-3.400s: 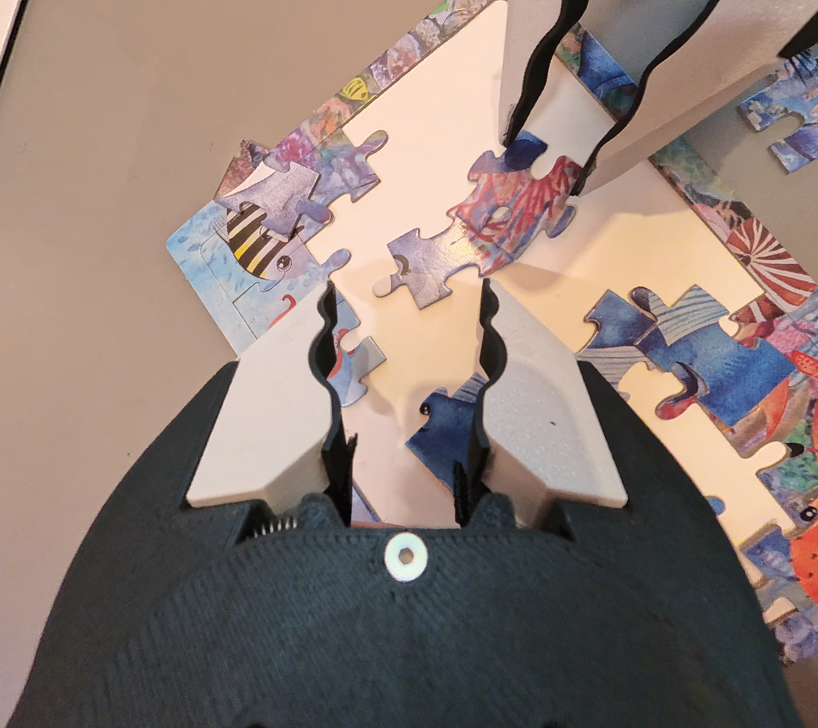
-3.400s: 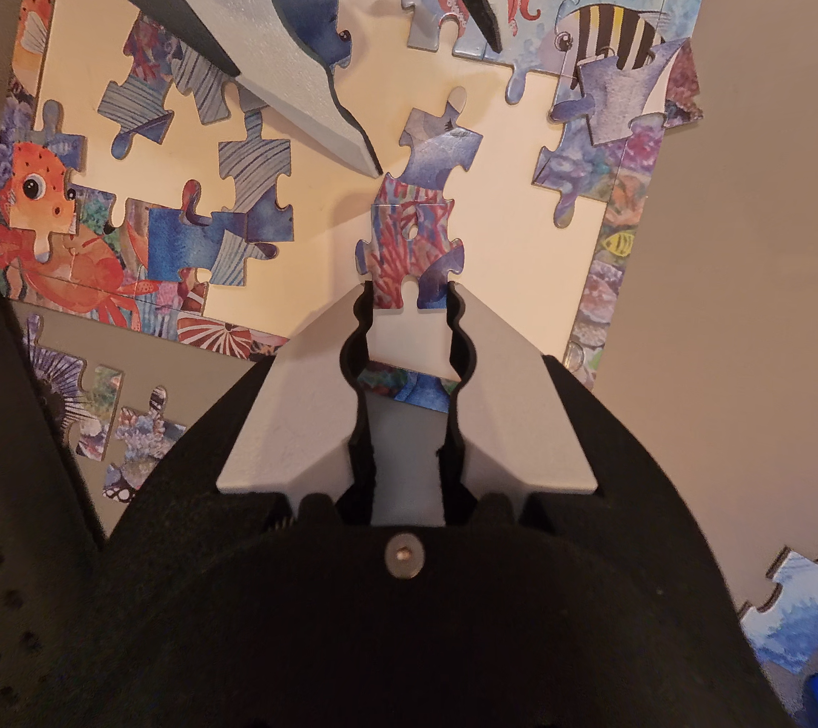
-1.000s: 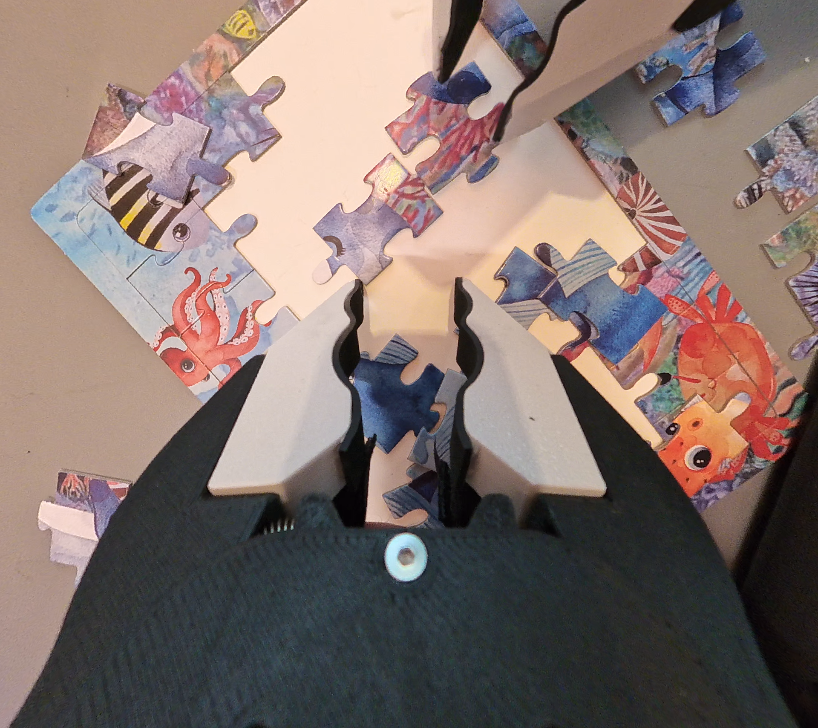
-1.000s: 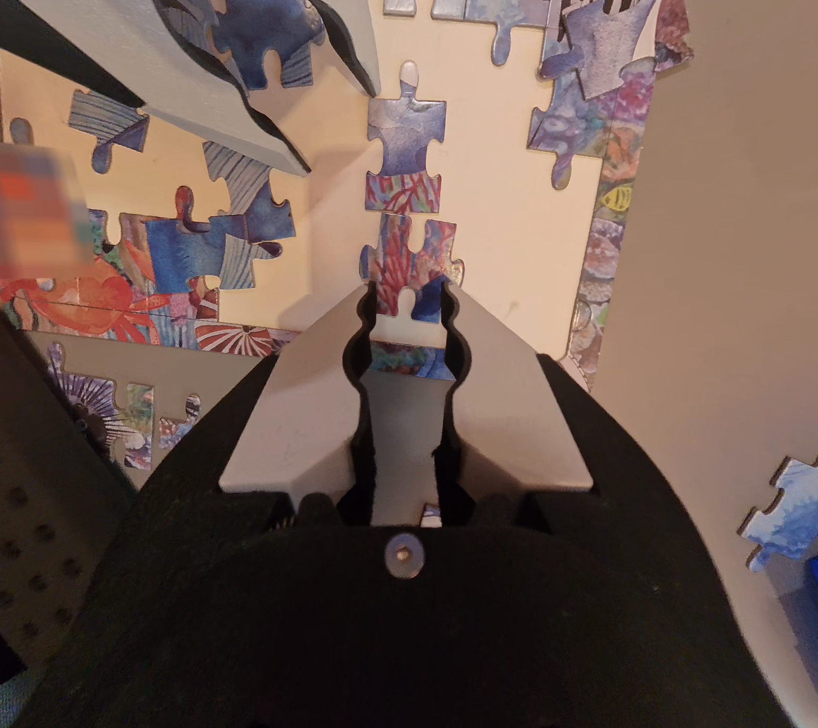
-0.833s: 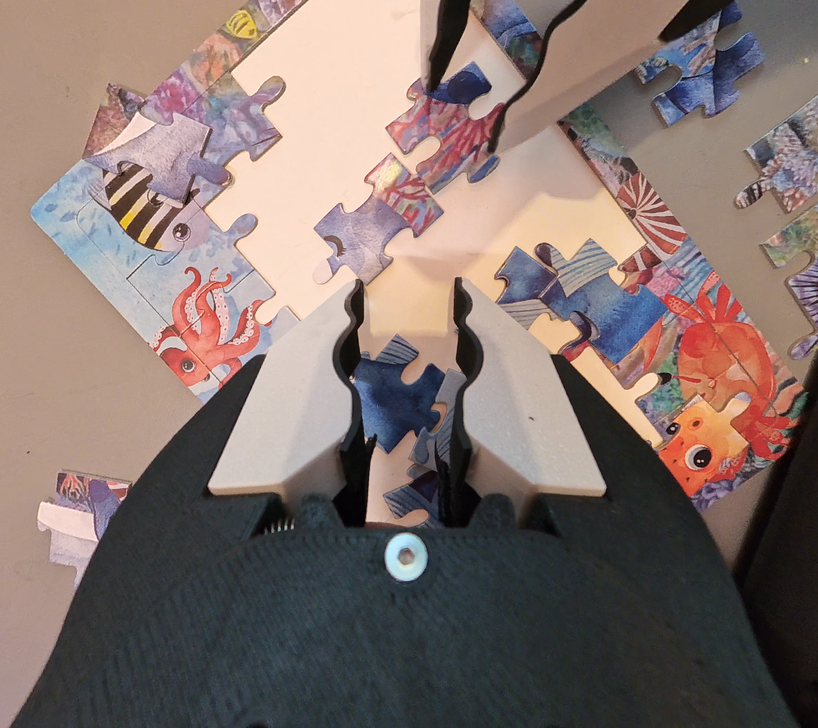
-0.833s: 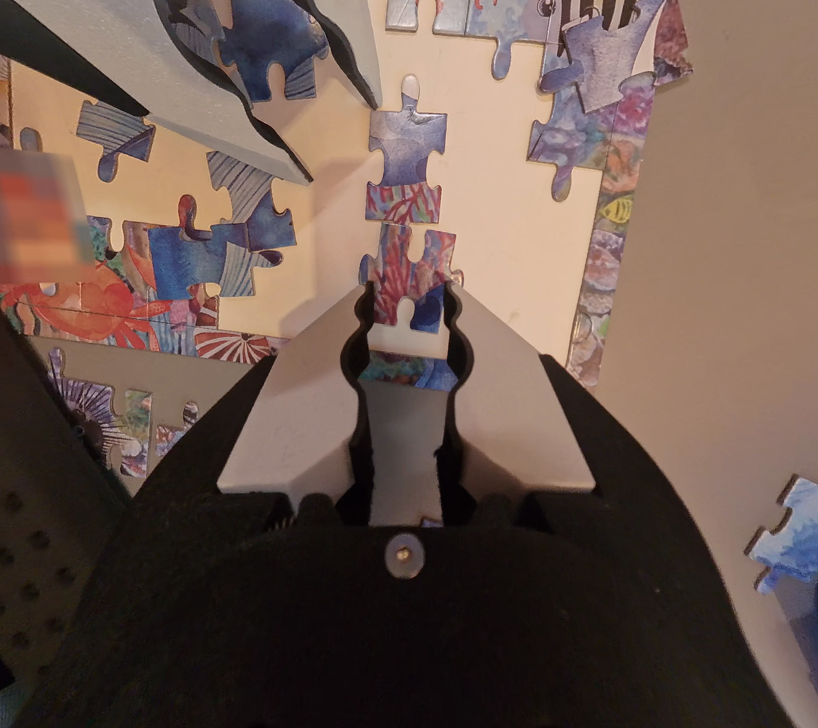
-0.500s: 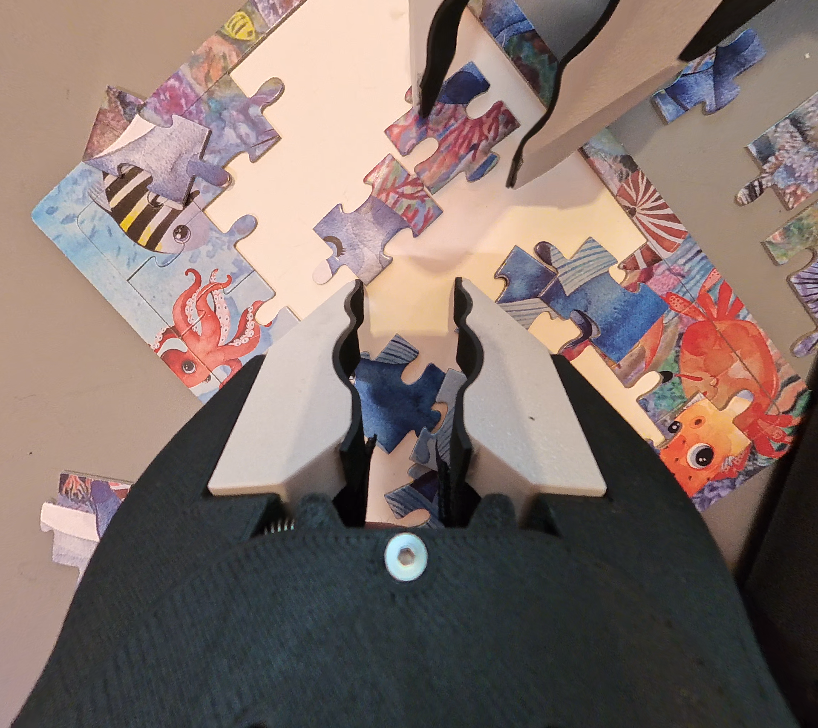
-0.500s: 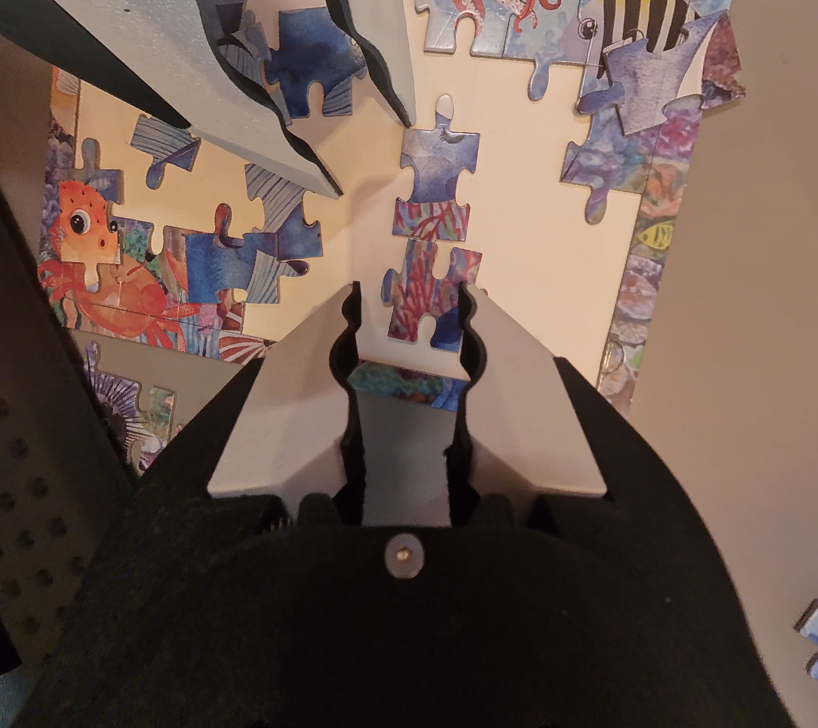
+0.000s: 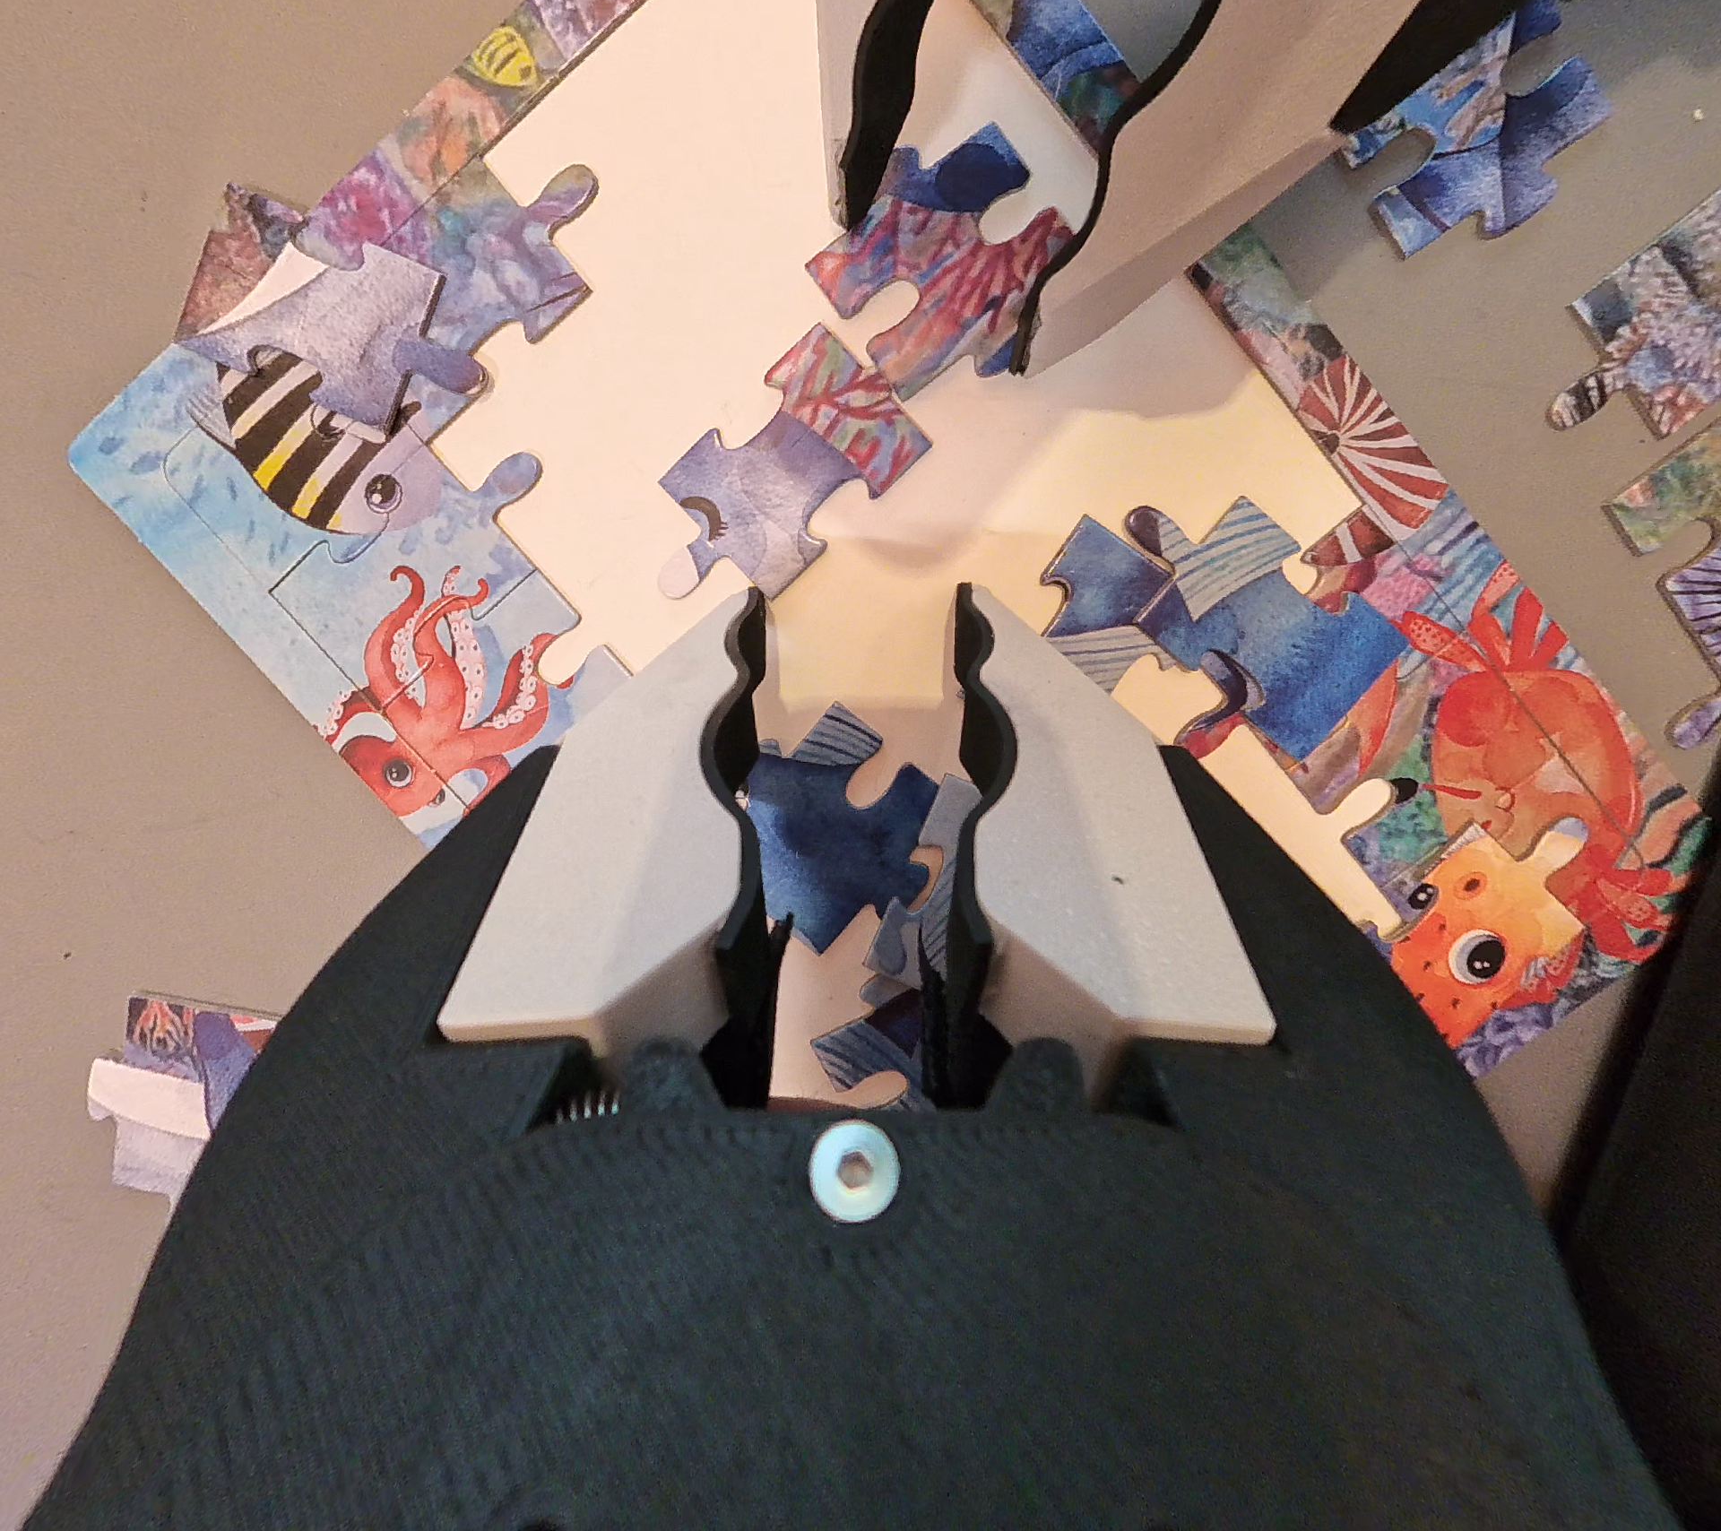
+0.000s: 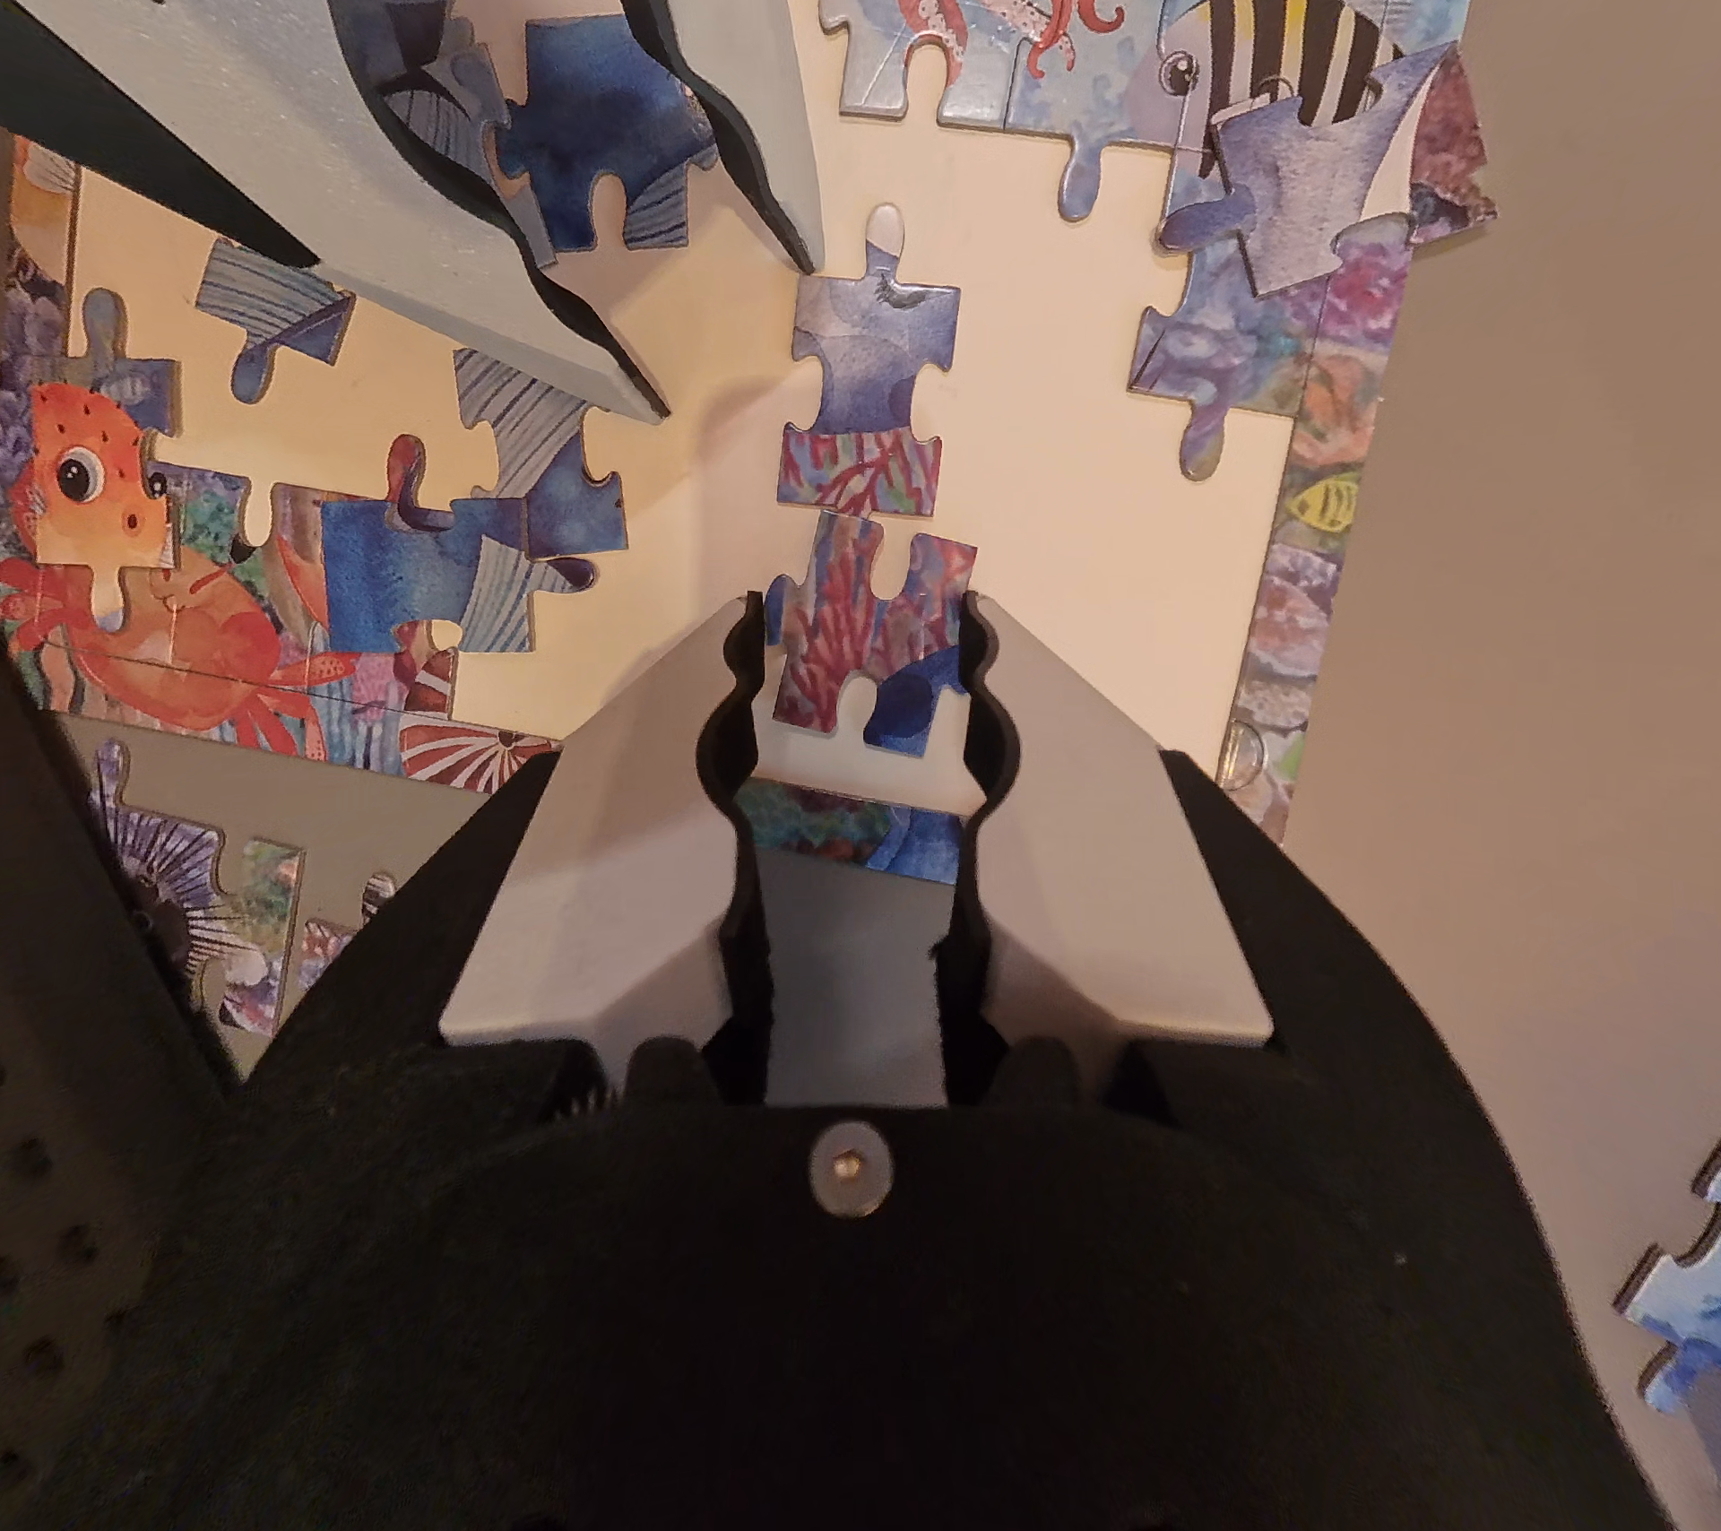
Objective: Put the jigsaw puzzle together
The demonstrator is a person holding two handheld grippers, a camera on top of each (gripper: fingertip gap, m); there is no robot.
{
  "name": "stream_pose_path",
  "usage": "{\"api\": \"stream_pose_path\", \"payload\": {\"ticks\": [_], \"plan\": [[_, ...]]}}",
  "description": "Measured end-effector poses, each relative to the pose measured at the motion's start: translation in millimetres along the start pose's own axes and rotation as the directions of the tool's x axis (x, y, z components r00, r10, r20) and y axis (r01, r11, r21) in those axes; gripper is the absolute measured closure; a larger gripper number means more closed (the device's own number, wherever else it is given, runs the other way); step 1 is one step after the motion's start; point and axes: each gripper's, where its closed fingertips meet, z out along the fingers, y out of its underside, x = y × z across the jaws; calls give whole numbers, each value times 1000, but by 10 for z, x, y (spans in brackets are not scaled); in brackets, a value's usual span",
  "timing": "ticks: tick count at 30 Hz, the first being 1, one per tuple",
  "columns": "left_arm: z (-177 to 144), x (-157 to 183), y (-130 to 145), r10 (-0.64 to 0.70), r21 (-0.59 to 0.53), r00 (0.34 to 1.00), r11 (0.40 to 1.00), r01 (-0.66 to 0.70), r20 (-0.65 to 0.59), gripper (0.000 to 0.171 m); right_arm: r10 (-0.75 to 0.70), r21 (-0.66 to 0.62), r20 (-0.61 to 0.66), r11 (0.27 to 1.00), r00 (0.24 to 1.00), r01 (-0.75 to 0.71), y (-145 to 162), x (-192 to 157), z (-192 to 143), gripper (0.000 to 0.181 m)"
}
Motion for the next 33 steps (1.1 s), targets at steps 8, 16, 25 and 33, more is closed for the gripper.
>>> {"api": "stream_pose_path", "payload": {"ticks": [8, 16, 25, 33], "plan": [[0, 1, 0, 2, 1, 1000, 1000, -2, 0, 133, -57, 7, 21, 998, 998, 57, -24, -83, 21, 141], [0, 1, -1, 5, 0, 1000, 1000, -5, 2, 133, -88, 1, 12, 996, 996, 88, -24, -100, 27, 139], [0, 1, 0, 5, 1, 1000, 1000, -5, 1, 133, -106, 51, -7, 993, 994, 106, -114, -101, -39, 150], [-1, 2, 1, 7, 0, 1000, 1000, -7, 4, 133, -96, 72, 4, 993, 995, 95, -140, -102, -21, 163]]}}
